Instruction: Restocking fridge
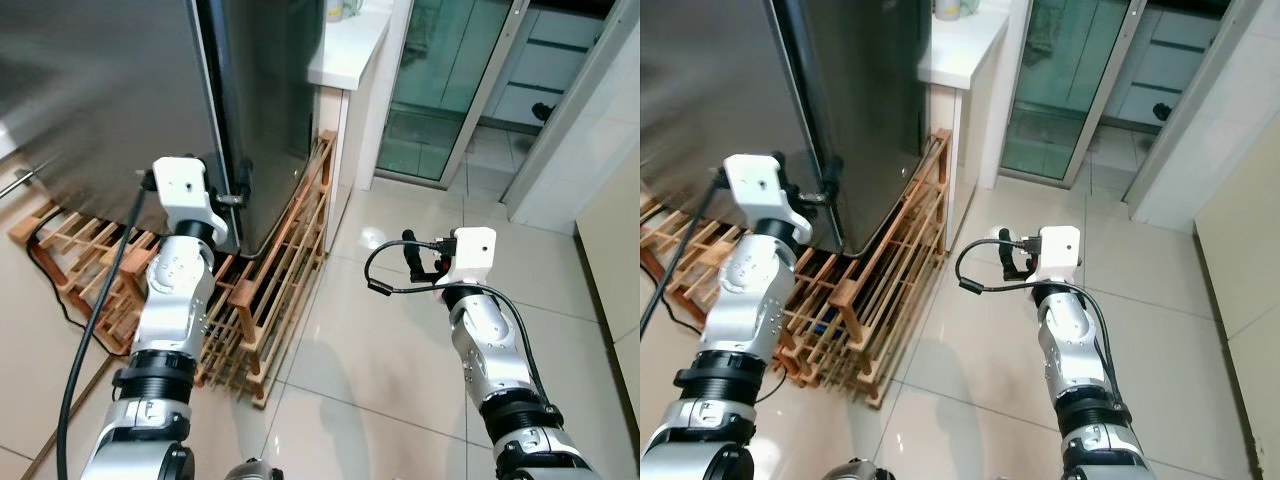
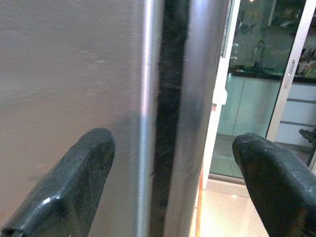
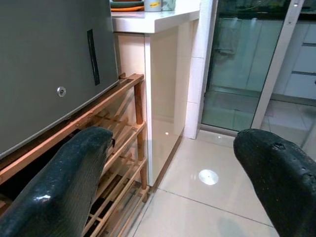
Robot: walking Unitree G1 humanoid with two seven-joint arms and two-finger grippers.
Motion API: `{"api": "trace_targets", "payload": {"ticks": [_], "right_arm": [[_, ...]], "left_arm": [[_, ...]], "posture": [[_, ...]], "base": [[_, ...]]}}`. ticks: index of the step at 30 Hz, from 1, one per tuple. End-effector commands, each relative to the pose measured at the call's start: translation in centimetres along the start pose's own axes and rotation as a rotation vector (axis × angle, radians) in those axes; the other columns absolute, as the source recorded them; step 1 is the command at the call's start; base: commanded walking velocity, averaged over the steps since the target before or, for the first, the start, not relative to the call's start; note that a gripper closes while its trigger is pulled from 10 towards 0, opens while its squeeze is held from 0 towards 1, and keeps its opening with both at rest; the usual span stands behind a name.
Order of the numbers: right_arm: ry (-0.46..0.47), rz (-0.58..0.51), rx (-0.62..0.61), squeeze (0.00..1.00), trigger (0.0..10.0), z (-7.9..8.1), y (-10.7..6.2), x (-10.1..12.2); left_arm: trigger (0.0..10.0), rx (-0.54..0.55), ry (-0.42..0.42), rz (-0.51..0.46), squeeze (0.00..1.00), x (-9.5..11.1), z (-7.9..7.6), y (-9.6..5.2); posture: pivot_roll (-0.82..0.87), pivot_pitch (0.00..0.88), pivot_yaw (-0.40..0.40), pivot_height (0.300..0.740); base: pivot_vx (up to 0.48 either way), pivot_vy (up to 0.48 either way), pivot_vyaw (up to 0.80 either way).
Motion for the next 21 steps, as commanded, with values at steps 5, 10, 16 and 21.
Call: {"api": "trace_targets", "payload": {"ticks": [5, 10, 16, 21], "right_arm": [[-0.01, 0.006, 0.011, 0.0, 10.0, 0.2, -0.8, -0.5], [-0.013, 0.008, 0.021, 0.0, 10.0, 0.4, -0.8, -0.4], [-0.022, 0.012, 0.019, 0.0, 10.0, -0.1, -0.8, -0.3], [-0.019, 0.016, 0.034, 0.0, 10.0, 0.3, -0.7, -0.3]], "left_arm": [[10.0, -0.043, 0.007, -0.041, 0.0, 1.3, -1.3, 1.3], [10.0, -0.052, 0.004, -0.054, 0.0, 1.7, -1.9, 2.0], [10.0, -0.055, -0.002, -0.058, 0.0, 1.9, -2.3, 2.5], [10.0, -0.151, 0.021, 0.021, 0.0, 0.7, -5.0, 3.4]], "posture": [[0.0, 0.0, -0.013, 0.74], [0.0, 0.0, -0.014, 0.74], [-0.01, 0.0, -0.016, 0.74], [0.0, 0.0, -0.018, 0.74]], "base": [[0.0, 0.0, 0.0], [0.0, 0.0, 0.0], [0.0, 0.0, 0.0], [0.0, 0.0, 0.0]]}}
Point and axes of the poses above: a point about 5 cm out from each wrist's last joint towards the gripper, its own y axis pointing out of the wrist towards the gripper, its own x axis along the axis of the wrist's last joint, z = x × y, the point moved 2 cm from there along y, pointing out of the wrist towards the gripper, and after that the axes turned 5 degrees about y, right-handed, at the moved point
